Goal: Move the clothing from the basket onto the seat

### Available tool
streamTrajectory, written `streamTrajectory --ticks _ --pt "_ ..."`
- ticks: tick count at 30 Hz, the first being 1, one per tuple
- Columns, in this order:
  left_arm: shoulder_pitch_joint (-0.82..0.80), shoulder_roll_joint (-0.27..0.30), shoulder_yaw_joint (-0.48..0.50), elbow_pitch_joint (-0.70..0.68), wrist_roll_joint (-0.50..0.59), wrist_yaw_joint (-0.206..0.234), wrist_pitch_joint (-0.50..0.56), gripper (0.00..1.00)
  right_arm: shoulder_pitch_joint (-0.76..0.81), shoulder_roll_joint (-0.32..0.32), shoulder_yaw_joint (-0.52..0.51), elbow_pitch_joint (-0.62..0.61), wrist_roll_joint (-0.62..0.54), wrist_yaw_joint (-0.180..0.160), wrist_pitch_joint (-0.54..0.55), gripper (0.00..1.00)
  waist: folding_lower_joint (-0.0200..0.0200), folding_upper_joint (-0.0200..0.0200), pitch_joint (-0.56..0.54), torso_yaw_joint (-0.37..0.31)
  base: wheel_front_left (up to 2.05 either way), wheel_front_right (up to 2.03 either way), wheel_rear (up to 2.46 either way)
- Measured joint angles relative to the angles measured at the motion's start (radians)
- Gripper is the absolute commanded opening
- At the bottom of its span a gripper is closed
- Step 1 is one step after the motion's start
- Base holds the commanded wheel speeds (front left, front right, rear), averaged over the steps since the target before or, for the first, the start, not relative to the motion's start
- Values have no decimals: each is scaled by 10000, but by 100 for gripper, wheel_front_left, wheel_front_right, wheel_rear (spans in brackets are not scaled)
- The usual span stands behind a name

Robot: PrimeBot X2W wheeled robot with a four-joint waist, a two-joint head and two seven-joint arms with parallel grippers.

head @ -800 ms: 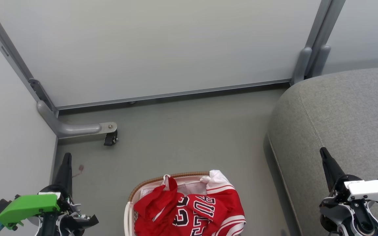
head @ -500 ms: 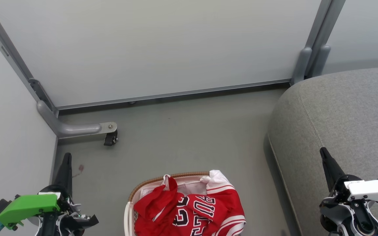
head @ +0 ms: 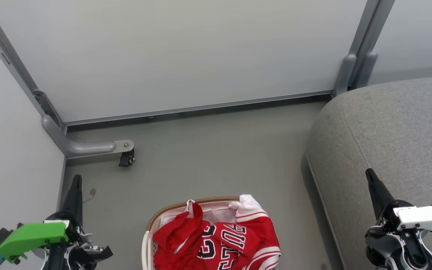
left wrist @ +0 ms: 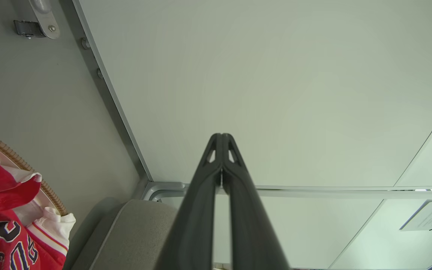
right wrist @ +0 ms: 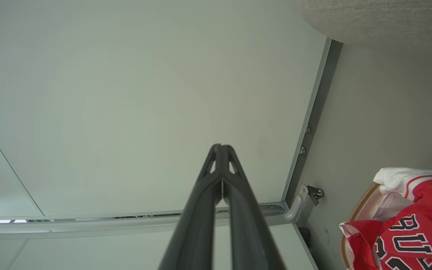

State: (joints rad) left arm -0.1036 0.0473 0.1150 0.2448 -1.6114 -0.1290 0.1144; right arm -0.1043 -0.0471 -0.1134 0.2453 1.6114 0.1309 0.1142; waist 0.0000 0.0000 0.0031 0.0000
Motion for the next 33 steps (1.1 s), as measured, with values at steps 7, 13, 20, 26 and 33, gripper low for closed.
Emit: streamTrajectory --ticks 7,13,20,26,33 --pt "436 -92 -109 527 2 27 -36 100 411 167 59 514 -13 -6 -35 100 0 0 3 0 0 0 0" --pt "477 -98 -454 464 96 27 -349 100 445 176 211 516 -194 -6 -320 100 0 0 9 1 0 0 0" --pt "477 -96 -784 303 635 27 -663 100 471 171 171 518 -863 -6 -654 100 0 0 16 7 0 0 0" --pt "477 -92 -1028 81 1411 27 -945 100 471 159 -17 454 -1701 -6 -920 100 0 0 23 14 0 0 0" --pt "474 -90 -1333 -190 2439 27 -1216 100 471 148 -2 -2 -3124 -6 -1206 100 0 0 37 34 0 0 0"
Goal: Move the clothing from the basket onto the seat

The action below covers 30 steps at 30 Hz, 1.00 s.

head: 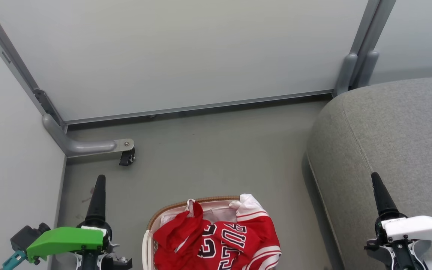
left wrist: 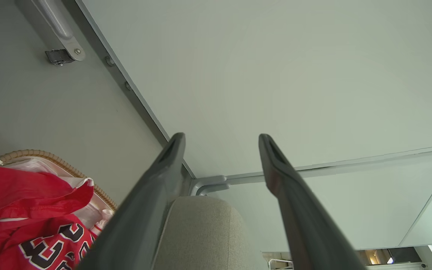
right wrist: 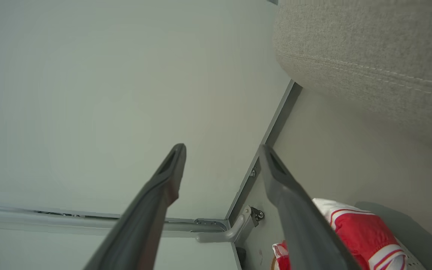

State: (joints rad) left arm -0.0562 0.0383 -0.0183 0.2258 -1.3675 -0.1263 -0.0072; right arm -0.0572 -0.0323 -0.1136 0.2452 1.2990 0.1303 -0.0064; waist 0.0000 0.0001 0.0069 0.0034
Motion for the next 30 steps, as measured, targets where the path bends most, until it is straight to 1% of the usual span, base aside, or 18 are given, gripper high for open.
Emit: streamTrajectory --ticks 5,15,18,30 --pt "-11 4 -67 -127 936 0 -209 100 0 -8 71 -382 -1407 0 -186 100 0 0 13 16 0 0 0" --pt "-17 12 -182 -215 3083 50 -562 100 67 -40 290 -692 -3517 0 -550 100 0 0 30 50 0 0 0" --pt "-16 13 -253 -230 3501 119 -652 100 91 -50 330 -706 -3994 0 -644 100 0 0 20 61 0 0 0" --pt "12 27 -495 -119 5327 119 -1012 100 238 -67 414 -642 -5783 0 -1012 100 0 0 -9 111 0 0 0"
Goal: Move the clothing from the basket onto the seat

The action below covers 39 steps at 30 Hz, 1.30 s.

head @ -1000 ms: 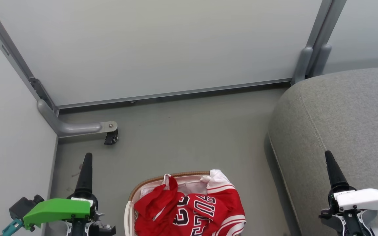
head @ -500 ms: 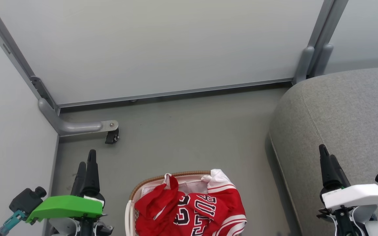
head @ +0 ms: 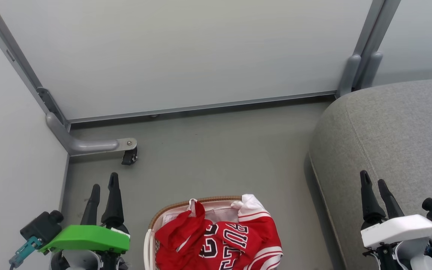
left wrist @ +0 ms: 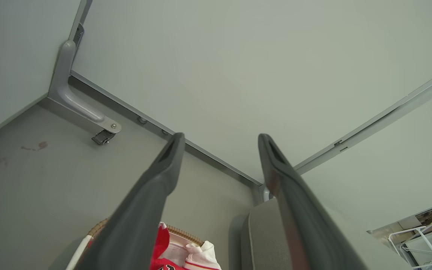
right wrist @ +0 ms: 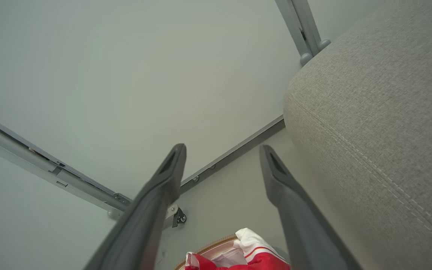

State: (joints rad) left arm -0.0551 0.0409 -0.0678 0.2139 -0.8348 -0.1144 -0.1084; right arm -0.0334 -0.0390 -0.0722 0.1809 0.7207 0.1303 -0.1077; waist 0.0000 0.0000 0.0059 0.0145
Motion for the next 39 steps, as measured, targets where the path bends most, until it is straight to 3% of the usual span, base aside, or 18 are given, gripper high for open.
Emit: streamTrajectory --ticks 13,39 --pt "10 13 -268 270 1561 -2 -353 100 18 -17 111 104 -1607 0 -345 100 0 0 36 40 0 0 0" --pt "58 38 -506 1060 3499 -12 -968 100 190 -52 194 224 -4171 2 -959 100 0 0 16 96 0 0 0"
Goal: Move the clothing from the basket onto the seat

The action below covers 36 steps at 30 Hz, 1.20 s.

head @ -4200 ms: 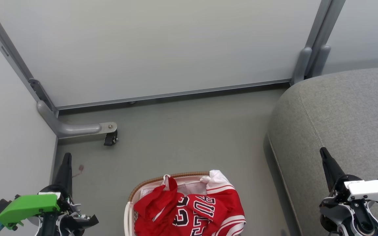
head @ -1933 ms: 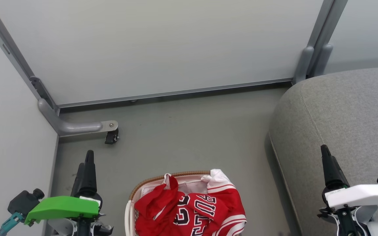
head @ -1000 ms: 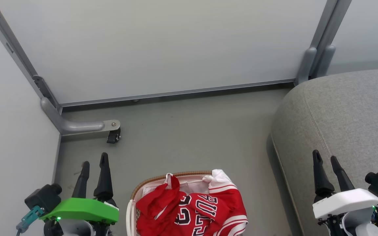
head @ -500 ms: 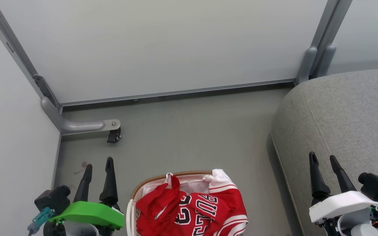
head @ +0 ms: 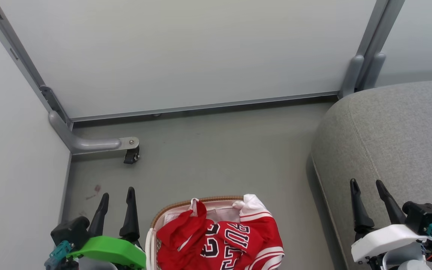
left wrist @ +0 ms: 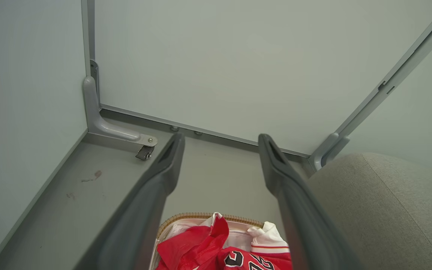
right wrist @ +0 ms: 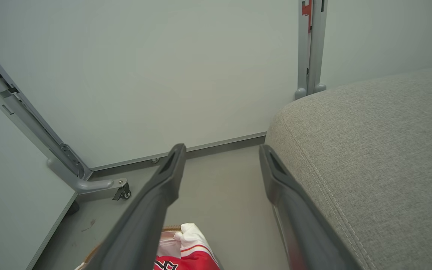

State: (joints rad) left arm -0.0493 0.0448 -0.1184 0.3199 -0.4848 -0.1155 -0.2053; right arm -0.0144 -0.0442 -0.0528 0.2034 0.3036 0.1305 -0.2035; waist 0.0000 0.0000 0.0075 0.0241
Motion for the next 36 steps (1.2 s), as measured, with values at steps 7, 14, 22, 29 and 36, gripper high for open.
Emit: streamTrajectory --ticks 7,14,22,29,36 --pt "78 6 -96 142 491 -2 -134 100 50 -10 -31 10 -598 0 -161 100 0 0 -24 66 0 0 0" --pt "82 13 -159 280 915 0 -268 100 89 -13 -19 12 -1154 0 -274 100 0 0 -38 132 0 0 0" --pt "84 17 -224 397 1388 0 -422 100 96 -19 13 12 -1749 0 -439 100 0 0 -25 169 0 0 0" --pt "84 19 -286 518 1812 0 -527 100 97 -25 15 21 -2263 0 -564 100 0 0 -9 183 0 0 0" --pt "84 21 -311 587 1885 12 -591 100 97 -27 12 21 -2349 2 -583 100 0 0 -3 182 0 0 0"
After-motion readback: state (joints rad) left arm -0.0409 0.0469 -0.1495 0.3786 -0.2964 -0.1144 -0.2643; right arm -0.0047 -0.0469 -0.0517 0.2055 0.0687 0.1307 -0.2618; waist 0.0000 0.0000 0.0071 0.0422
